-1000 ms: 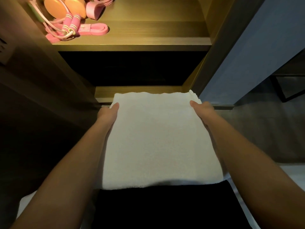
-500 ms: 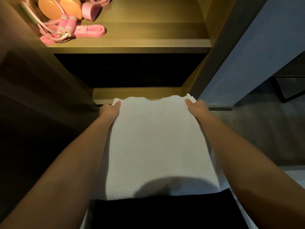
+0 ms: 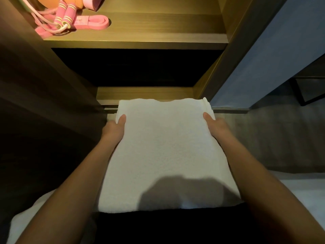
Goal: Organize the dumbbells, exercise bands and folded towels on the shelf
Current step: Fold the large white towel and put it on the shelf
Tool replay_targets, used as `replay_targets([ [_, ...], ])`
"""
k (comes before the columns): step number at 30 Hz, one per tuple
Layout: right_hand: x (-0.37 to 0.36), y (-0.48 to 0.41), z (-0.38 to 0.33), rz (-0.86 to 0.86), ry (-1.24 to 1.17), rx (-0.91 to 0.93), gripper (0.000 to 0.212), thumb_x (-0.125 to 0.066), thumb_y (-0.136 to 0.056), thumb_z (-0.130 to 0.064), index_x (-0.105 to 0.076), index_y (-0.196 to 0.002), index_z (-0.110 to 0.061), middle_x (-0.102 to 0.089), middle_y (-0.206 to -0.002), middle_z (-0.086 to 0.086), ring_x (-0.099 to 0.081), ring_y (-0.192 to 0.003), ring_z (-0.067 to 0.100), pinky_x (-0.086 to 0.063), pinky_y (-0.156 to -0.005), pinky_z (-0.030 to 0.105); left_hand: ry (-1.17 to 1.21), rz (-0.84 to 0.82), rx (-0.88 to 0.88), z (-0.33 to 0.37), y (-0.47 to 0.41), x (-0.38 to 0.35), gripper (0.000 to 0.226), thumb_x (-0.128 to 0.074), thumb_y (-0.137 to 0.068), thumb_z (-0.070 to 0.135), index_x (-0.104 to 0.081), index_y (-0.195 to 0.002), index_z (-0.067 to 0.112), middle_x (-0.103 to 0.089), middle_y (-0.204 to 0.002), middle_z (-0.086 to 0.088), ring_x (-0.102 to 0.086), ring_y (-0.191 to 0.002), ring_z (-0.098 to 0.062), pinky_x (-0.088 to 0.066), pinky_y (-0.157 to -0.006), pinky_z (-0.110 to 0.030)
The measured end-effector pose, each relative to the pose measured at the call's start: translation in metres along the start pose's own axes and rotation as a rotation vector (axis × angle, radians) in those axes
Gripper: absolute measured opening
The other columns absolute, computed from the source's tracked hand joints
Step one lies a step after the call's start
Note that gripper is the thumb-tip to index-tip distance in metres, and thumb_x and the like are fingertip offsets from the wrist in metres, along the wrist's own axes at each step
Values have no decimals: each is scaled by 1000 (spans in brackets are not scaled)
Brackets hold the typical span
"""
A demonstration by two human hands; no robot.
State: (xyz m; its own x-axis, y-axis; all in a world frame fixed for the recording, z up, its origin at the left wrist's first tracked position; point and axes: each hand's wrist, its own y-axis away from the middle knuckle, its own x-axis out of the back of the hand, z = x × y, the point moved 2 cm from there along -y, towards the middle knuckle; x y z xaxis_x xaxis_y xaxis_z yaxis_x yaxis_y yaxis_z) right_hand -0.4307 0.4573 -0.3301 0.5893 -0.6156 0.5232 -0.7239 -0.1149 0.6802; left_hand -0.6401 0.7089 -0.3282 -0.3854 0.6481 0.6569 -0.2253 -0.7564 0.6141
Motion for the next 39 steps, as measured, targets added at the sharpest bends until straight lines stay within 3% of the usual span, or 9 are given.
replay_targets([
  [4, 6, 6, -4, 81, -61, 71, 54, -45, -94, -58, -55, -120, -12, -62, -116, 9, -58, -92, 25, -47, -80, 39, 27, 88, -141, -1, 4, 11, 58, -37, -100, 52, -53, -127, 3, -58, -123, -18, -57, -106, -32, -43, -82, -39],
  [7, 9, 15, -3, 25, -1, 48, 61, -40, -93, -63, -55, -124, -12, -61, -116, 9, -58, -95, 26, -47, -85, 41, 53, -16, -38, -5, 5, 15, 61, -37, -98, 57, -52, -130, 7, -58, -121, -15, -56, -103, -30, -42, -82, -40],
  [12, 19, 48, 31, -118, 68, -29, 65, -28, -94, -68, -51, -128, -18, -57, -118, 7, -56, -103, 28, -44, -96, 45, 55, -150, 116, -39, 31, 7, 54, -35, -100, 54, -51, -123, 7, -50, -92, -6, -48, -85, -24, -35, -85, -37],
  [20, 21, 70, 42, -4, 35, 106, 56, -39, -98, -55, -54, -126, -10, -61, -118, 11, -57, -97, 26, -46, -86, 40, 124, 24, -141, -56, 67, 23, 45, -41, -100, 49, -57, -114, 8, -60, -100, -7, -53, -75, -14, -42, -70, -35],
  [23, 29, 77, 47, -48, 41, 95, 58, -37, -95, -62, -54, -126, -15, -61, -119, 10, -59, -103, 29, -47, -94, 47, 167, -80, -28, -58, 74, 24, 40, -41, -100, 50, -53, -110, 14, -56, -90, -3, -52, -75, -17, -40, -73, -35],
  [26, 35, 91, 60, -187, 100, 12, 67, -31, -94, -66, -47, -134, -15, -56, -128, 13, -55, -110, 30, -42, -102, 50, 238, -223, 55, -70, 90, 28, 41, -41, -100, 50, -53, -118, 14, -60, -103, -8, -57, -91, -28, -38, -86, -37],
  [28, 35, 100, 70, -215, 108, 38, 65, -33, -96, -60, -47, -135, -10, -55, -125, 12, -51, -105, 26, -42, -94, 43, 270, -283, 28, -84, 102, 27, 42, -43, -98, 51, -54, -117, 15, -61, -104, -7, -57, -94, -26, -41, -89, -40],
  [31, 35, 111, 82, -102, 92, 170, 54, -43, -98, -49, -56, -127, -5, -60, -116, 11, -53, -96, 21, -39, -81, 33, 204, -139, -132, -99, 111, 28, 37, -47, -97, 49, -57, -112, 16, -61, -96, 1, -57, -87, -16, -45, -76, -36],
  [39, 35, 116, 87, -136, 61, 145, 56, -42, -98, -50, -53, -131, -6, -56, -114, 9, -53, -98, 23, -39, -83, 35, 280, -168, -123, -108, 110, 27, 40, -48, -96, 50, -58, -116, 16, -63, -103, -2, -59, -94, -20, -47, -80, -38],
])
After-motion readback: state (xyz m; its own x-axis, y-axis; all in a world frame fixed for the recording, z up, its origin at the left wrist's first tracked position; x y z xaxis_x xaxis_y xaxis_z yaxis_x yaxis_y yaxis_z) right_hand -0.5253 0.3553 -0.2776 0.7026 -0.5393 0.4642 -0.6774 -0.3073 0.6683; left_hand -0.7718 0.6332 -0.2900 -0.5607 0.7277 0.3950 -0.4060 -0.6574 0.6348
